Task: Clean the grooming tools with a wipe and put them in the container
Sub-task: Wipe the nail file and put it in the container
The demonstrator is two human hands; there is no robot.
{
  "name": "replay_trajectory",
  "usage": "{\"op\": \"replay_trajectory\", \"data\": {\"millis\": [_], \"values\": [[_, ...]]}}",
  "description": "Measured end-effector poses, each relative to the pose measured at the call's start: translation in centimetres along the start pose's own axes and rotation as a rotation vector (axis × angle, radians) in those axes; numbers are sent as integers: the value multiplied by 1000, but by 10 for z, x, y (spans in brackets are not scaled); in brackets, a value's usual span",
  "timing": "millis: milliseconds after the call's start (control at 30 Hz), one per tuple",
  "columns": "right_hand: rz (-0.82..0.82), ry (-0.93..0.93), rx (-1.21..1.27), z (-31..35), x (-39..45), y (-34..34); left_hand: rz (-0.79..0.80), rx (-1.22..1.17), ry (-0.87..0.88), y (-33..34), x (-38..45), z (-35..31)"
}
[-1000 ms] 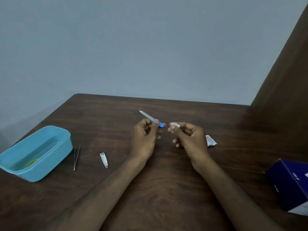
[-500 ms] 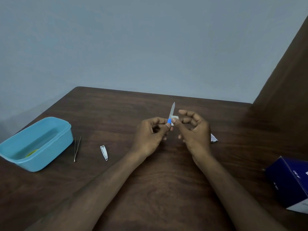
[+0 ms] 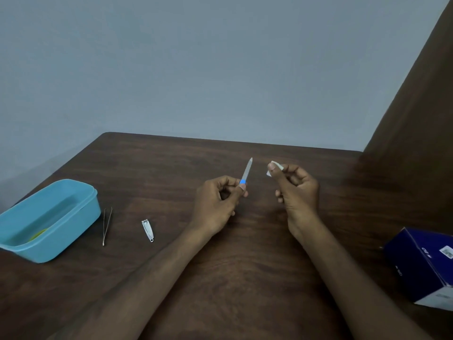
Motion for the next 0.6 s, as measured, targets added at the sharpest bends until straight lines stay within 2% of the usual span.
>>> {"op": "replay_trajectory", "data": {"millis": [100,167,400,600], "values": [[148,35,-35,-3,-4,16,16,19,10,1,-1,-1],[189,39,-82,-5,-6,23,45,64,35,4,-2,-4],[201,60,-120,-10,-4,22,117,104,112,7,-3,-12],[184,50,-104,-8,-2,19,129,127,106,9,-2,-12]]}}
Point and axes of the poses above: each hand's wrist, its own x-axis towards the middle knuckle, its own y-axis out of the palm, z = x × y, the point moved 7 cm from there along x, towards the middle knuckle, and after that the axes turned 15 degrees about z, right-handed, at the moved point
